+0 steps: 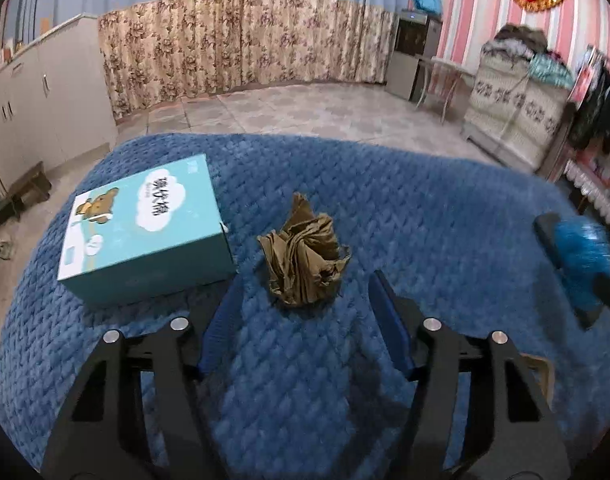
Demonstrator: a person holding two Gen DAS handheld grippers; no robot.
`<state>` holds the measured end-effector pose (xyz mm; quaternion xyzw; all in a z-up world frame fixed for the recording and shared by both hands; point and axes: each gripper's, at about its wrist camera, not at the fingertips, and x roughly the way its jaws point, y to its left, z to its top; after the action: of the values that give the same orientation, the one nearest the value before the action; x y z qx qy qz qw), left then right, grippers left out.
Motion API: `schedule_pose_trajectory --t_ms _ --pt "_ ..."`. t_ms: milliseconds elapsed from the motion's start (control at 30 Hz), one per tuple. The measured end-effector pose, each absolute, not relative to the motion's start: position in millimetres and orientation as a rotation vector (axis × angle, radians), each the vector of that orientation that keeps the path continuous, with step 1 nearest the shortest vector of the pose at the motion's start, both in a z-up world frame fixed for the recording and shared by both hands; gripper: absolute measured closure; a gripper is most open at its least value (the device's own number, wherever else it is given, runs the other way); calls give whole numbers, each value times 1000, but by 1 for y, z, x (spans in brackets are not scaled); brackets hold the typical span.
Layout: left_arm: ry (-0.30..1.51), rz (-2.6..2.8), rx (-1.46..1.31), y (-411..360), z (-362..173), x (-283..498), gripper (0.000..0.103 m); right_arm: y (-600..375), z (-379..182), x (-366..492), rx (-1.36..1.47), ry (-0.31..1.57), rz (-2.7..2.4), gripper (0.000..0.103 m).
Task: Collect trash
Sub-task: 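Grasp the blue plastic bag with the right tool while the left tool grasps the brown paper scrap, then carry the blue bag and brown paper scrap over the blue basket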
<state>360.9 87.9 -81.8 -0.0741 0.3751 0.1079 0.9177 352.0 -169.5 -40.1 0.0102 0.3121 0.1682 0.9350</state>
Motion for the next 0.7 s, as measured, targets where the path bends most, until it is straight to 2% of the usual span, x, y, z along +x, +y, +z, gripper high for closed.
schedule_pose_trajectory --t_ms 133,200,433,700 --pt "789 224 -158 87 -84 371 45 -181 -43 348 38 636 324 94" --pt "808 213 -152 88 -84 377 63 -186 -44 344 47 637 310 94" --pt "788 193 -121 77 -74 368 65 -213 -36 317 42 623 237 94" --pt "740 82 -113 32 -44 321 65 -244 -11 267 22 577 136 94"
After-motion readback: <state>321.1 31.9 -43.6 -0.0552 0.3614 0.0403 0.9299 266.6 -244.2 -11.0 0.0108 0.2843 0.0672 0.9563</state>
